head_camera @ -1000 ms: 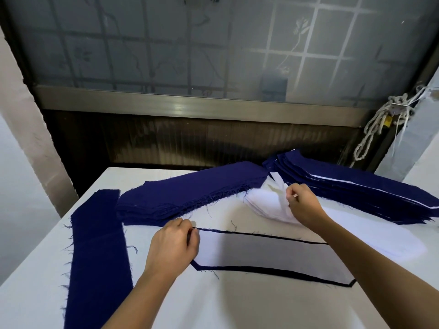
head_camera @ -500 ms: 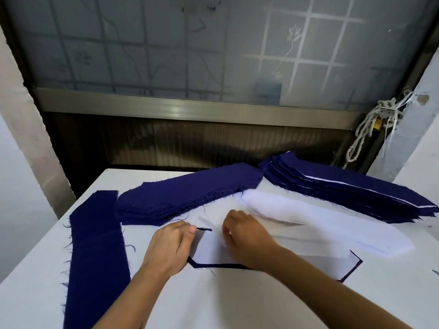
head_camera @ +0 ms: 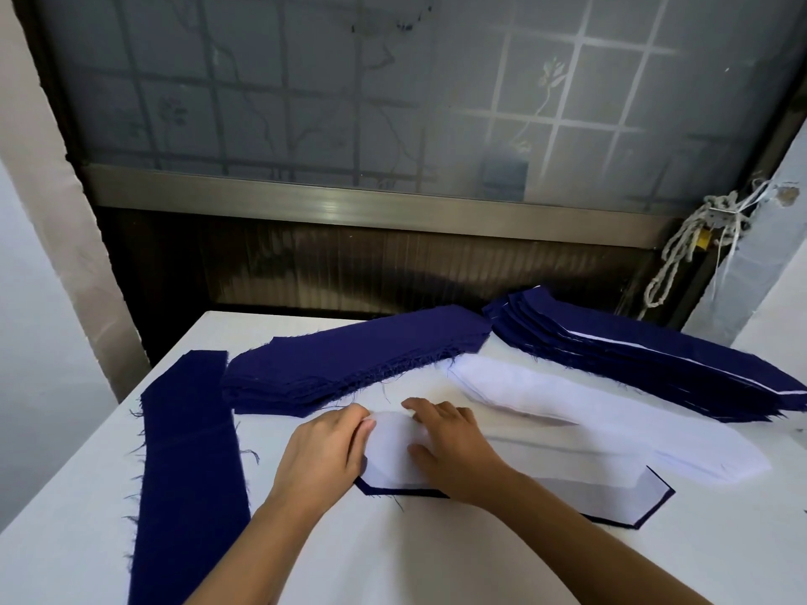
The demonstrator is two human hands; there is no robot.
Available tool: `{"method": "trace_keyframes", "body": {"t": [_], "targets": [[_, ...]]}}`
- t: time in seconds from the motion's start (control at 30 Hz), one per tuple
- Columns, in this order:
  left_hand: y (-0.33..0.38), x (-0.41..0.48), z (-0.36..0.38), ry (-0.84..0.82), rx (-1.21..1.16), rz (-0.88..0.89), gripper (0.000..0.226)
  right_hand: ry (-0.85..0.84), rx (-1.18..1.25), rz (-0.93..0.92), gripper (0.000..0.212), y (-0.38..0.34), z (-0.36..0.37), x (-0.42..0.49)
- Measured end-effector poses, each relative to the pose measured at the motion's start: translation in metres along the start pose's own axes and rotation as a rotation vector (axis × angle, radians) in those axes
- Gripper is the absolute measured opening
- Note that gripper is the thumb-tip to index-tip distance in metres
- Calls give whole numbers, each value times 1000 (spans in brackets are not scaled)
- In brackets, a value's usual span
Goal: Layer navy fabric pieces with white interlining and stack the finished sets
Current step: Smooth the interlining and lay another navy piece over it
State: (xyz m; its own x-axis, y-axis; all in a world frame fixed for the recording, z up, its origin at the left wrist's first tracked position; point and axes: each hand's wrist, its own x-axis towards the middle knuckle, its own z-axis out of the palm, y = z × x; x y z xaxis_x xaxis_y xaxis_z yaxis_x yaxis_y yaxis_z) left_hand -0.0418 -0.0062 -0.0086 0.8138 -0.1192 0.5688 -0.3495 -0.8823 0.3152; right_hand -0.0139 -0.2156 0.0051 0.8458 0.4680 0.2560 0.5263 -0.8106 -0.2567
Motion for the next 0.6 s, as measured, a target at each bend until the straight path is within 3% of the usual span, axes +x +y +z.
{"method": "trace_keyframes", "body": {"t": [0.23,0.6], "targets": [[6,1,-8,1,77,-58,35,4,-78,138,44,50,-32,-24],[4,2,0,-67,105,-175,34,159,-247,391,39,133,-70,-119]]}}
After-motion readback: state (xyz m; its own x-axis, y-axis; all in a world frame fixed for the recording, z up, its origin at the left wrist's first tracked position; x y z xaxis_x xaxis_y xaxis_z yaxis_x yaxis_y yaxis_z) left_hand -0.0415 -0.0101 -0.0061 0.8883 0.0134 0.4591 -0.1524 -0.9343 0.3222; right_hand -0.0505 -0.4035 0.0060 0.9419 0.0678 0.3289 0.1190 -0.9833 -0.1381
